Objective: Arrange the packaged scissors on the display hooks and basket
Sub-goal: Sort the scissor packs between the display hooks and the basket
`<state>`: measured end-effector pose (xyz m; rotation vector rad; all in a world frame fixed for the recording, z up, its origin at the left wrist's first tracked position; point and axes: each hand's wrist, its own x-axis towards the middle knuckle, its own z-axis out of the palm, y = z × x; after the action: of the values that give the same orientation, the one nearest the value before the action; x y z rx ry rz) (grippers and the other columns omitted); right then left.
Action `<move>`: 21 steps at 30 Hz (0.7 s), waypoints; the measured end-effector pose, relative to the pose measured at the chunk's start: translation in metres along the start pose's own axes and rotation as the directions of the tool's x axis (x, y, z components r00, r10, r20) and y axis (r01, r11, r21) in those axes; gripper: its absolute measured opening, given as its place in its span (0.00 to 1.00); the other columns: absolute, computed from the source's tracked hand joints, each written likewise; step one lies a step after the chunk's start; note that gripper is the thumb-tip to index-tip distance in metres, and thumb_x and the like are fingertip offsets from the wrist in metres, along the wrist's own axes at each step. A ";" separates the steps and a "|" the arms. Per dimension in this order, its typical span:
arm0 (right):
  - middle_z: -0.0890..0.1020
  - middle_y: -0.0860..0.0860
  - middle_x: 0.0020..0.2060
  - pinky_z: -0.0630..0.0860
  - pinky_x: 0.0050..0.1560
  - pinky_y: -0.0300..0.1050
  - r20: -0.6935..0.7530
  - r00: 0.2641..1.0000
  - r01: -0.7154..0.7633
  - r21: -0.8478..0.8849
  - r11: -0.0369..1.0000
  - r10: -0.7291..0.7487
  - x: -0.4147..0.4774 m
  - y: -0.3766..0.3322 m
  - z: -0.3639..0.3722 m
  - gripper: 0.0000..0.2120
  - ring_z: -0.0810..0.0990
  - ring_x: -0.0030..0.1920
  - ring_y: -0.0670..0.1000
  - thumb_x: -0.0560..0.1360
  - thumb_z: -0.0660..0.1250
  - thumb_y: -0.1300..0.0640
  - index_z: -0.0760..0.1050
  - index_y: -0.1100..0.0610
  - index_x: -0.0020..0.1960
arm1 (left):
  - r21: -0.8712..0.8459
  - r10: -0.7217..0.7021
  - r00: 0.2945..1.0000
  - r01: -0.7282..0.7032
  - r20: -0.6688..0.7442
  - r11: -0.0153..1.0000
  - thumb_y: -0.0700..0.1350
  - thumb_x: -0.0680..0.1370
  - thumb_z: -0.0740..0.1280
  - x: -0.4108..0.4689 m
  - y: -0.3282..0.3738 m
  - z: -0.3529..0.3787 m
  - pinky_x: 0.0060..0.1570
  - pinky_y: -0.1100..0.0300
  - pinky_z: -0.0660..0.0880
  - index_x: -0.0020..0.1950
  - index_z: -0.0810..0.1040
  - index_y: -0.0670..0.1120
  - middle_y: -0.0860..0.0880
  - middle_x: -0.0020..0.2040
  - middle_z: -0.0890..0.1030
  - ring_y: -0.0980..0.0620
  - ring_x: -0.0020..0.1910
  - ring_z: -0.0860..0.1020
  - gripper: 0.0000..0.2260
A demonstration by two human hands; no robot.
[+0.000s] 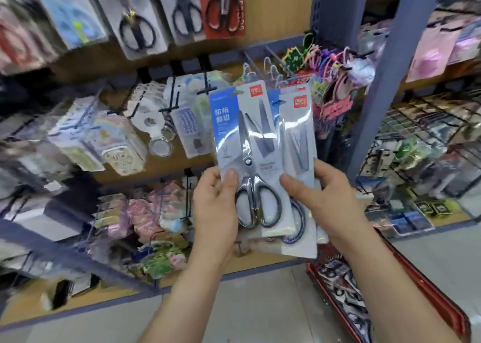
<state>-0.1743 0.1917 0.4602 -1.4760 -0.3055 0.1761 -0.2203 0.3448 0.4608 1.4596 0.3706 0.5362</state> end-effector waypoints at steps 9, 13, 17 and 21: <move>0.87 0.46 0.46 0.80 0.55 0.51 0.059 0.995 0.085 -0.177 0.981 -0.076 0.004 -0.026 0.066 0.07 0.85 0.49 0.49 0.74 0.72 0.60 0.83 0.51 0.51 | -0.114 0.091 0.987 -0.077 0.130 0.990 0.30 0.77 0.65 0.052 0.050 -0.072 0.51 0.51 0.78 0.67 0.73 0.49 0.49 0.46 0.84 0.47 0.49 0.82 0.22; 0.86 0.47 0.47 0.79 0.53 0.47 0.119 0.984 0.151 -0.195 0.969 -0.129 0.007 -0.040 0.085 0.07 0.84 0.50 0.50 0.74 0.72 0.60 0.84 0.52 0.51 | -0.182 0.159 0.970 -0.126 0.184 0.975 0.35 0.79 0.66 0.103 0.098 -0.085 0.48 0.57 0.79 0.63 0.75 0.47 0.50 0.47 0.84 0.52 0.44 0.82 0.15; 0.86 0.56 0.46 0.78 0.51 0.49 0.132 0.975 0.202 -0.162 0.966 -0.181 0.020 -0.059 0.097 0.05 0.82 0.49 0.58 0.74 0.72 0.61 0.82 0.59 0.50 | -0.101 0.188 0.963 -0.171 0.193 0.980 0.39 0.79 0.68 0.137 0.129 -0.082 0.44 0.53 0.79 0.49 0.81 0.46 0.49 0.40 0.85 0.51 0.37 0.82 0.03; 0.87 0.47 0.46 0.79 0.45 0.36 0.178 0.963 0.223 -0.111 0.969 -0.201 0.044 -0.078 0.099 0.09 0.86 0.48 0.48 0.73 0.71 0.62 0.84 0.51 0.51 | -0.105 0.195 0.963 -0.178 0.185 0.978 0.39 0.76 0.71 0.163 0.162 -0.079 0.38 0.57 0.79 0.46 0.80 0.46 0.49 0.37 0.84 0.52 0.34 0.82 0.03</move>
<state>-0.1680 0.2916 0.5486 -1.5491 -0.6170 0.1070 -0.1470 0.5049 0.6282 1.4552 0.0532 0.5478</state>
